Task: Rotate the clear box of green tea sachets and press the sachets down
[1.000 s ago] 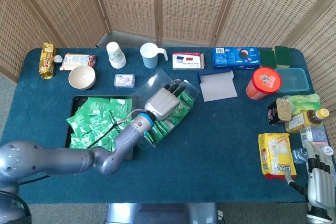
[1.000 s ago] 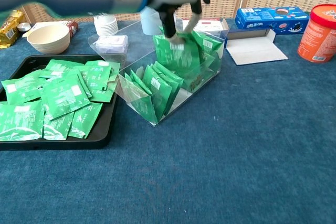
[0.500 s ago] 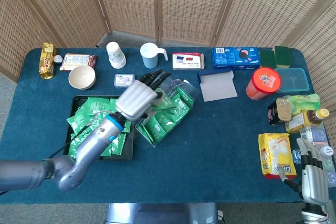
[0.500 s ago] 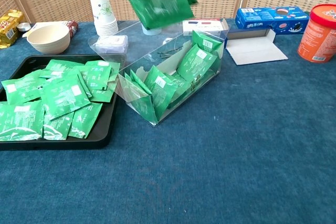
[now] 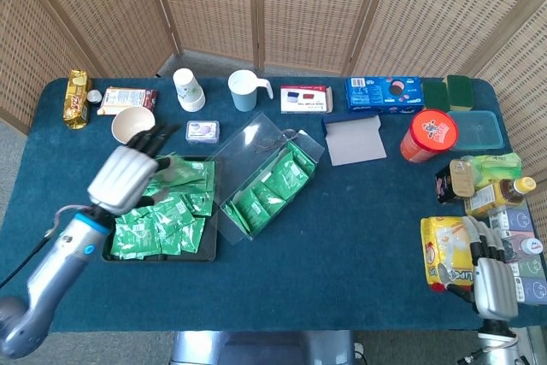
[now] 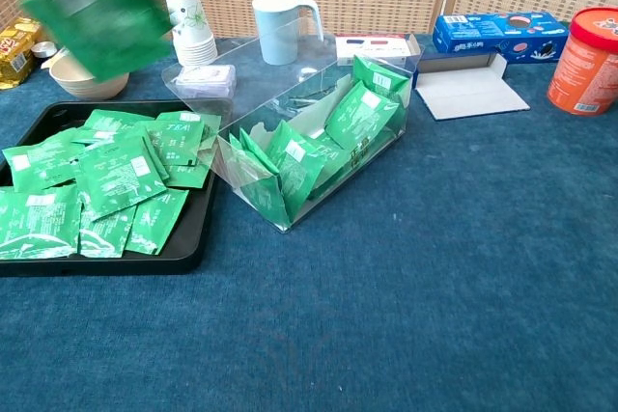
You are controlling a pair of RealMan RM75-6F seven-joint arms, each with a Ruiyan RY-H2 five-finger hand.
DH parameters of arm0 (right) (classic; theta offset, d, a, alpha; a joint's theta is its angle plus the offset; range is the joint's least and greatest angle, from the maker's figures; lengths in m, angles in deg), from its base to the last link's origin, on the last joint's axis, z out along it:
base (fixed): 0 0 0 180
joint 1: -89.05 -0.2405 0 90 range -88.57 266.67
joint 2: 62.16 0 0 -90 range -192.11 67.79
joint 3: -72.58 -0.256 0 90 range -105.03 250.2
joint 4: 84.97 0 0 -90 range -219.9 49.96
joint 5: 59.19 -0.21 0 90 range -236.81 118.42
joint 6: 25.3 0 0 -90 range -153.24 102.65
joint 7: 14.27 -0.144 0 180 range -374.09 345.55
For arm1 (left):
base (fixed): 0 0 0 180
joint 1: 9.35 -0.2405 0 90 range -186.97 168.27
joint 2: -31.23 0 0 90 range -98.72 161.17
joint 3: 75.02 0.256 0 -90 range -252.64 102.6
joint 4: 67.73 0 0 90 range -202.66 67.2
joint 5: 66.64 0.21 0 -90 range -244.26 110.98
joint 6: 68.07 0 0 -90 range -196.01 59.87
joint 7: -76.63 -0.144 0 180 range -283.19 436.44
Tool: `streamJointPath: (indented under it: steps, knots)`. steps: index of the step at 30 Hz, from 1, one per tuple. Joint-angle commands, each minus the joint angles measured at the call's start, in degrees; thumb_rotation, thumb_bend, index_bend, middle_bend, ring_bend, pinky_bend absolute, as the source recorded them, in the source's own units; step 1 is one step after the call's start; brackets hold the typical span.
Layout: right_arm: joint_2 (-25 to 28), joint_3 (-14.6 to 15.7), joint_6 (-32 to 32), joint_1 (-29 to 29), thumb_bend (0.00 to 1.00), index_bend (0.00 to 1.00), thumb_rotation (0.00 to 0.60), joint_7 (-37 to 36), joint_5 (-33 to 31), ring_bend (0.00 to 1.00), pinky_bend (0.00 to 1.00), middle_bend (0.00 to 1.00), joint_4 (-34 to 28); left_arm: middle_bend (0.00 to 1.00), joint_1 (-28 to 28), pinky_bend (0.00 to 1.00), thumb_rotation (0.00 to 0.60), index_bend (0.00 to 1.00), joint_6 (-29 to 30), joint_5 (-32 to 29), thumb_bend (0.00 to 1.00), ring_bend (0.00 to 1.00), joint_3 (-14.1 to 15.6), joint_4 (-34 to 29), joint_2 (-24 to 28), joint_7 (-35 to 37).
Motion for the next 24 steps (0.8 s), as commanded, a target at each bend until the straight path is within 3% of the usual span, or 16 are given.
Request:
streamJointPath:
  steps: [1, 7, 11, 14, 24]
  knots:
    - [-0.3, 0.0, -0.7, -0.6, 0.34, 0.00, 0.600, 0.5, 0.1, 0.00, 0.07, 0.00, -0.2, 0.05, -4.8, 0.15, 0.600, 0.56, 0.6, -0.1, 0.32, 0.00, 3.1, 2.5, 0.6, 3.0]
    - [-0.6, 0.0, -1.5, -1.4, 0.34, 0.00, 0.600, 1.3, 0.1, 0.00, 0.07, 0.00, -0.5, 0.05, -9.8, 0.15, 0.600, 0.48, -0.1, -0.9, 0.32, 0.00, 4.6, 6.5, -3.3, 5.0]
    - [-0.4, 0.0, -1.7, -1.6, 0.34, 0.00, 0.600, 1.7, 0.1, 0.00, 0.07, 0.00, -0.9, 0.01, -12.3, 0.15, 0.600, 0.24, 0.2, -1.4, 0.31, 0.00, 4.6, 8.1, -5.7, 4.8]
    - [-0.3, 0.1, -1.8, -1.8, 0.34, 0.00, 0.600, 2.0, 0.1, 0.00, 0.07, 0.00, -1.1, 0.00, -13.9, 0.15, 0.600, 0.15, 0.6, -1.4, 0.31, 0.00, 4.4, 8.8, -6.5, 4.8]
    - [-0.3, 0.3, -2.3, -2.4, 0.34, 0.00, 0.600, 2.8, 0.1, 0.00, 0.07, 0.00, -1.2, 0.00, -19.6, 0.15, 0.600, 0.12, 3.7, 0.7, 0.31, 0.00, 4.8, 7.6, -5.7, 6.7]
